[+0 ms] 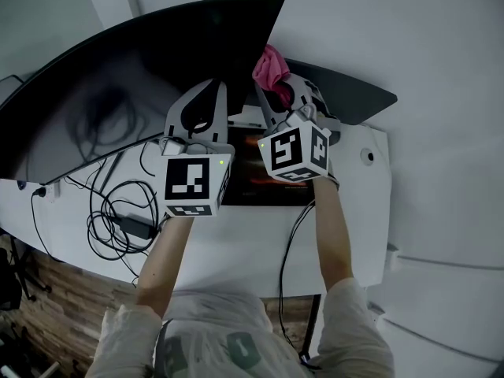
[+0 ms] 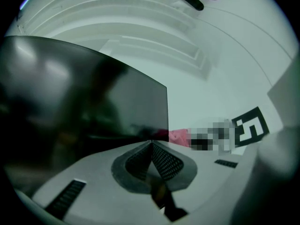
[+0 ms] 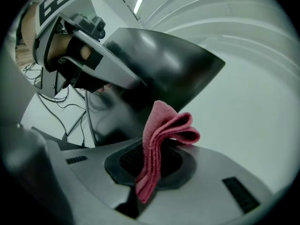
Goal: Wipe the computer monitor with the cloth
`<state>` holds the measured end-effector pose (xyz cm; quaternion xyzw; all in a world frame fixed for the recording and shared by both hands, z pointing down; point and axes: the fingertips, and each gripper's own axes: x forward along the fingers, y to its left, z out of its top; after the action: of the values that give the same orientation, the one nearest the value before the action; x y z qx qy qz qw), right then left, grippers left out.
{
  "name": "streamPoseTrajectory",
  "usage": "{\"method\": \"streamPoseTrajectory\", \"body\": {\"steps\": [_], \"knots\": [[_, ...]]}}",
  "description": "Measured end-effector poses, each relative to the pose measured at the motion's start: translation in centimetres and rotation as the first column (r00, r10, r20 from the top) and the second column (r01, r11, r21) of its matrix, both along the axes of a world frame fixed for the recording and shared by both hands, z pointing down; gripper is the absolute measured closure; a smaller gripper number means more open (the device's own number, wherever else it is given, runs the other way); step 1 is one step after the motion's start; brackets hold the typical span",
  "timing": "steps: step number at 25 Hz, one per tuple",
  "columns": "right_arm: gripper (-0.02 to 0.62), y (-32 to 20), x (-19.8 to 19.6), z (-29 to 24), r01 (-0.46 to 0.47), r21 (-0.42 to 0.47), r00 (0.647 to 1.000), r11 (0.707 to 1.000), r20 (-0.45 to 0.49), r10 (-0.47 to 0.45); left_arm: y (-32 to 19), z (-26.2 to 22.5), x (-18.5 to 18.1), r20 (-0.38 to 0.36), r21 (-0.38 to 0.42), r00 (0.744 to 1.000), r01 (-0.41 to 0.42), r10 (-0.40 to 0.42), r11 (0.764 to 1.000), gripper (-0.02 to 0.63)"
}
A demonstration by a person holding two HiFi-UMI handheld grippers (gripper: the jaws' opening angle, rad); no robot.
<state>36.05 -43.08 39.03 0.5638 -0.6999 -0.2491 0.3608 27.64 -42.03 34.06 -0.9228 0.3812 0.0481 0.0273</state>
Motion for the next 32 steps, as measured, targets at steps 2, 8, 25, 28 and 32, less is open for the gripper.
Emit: {"method": "streamPoseTrajectory", "body": {"steps": [2,8,25,28,32], "knots": [[0.548,0.0,0.0,2.0,0.007,-0.039,1.0,0.999,-0.011,-0.008,0.0,0.8,-0.4,-0.006,-0.001,1.0,0.013,-0.013,1.0,0.591],[0.548,-0.1,-0.2,10.1,0.015,-0.177,1.0,0.984,-0.017,-0.018,-0.3,4.2,-1.0,0.01,-0.051,1.0,0.026,-0.026,0.998,0.591],[0.548,-0.3,-0.6,20.5,0.027,-0.351,0.988,0.936,0.151,0.028,-1.7,9.2,-1.8,0.056,-0.114,0.997,0.06,-0.054,0.992,0.591],[0.548,-0.1,-1.2,21.2,0.027,-0.359,0.987,0.933,0.16,0.033,-1.6,9.5,-1.9,0.058,-0.123,0.997,0.057,-0.05,0.991,0.591],[0.548,0.0,-1.3,21.3,0.011,-0.372,0.984,0.928,0.169,0.056,-1.4,9.4,-2.2,0.061,-0.121,0.997,0.062,-0.055,0.991,0.591]]}}
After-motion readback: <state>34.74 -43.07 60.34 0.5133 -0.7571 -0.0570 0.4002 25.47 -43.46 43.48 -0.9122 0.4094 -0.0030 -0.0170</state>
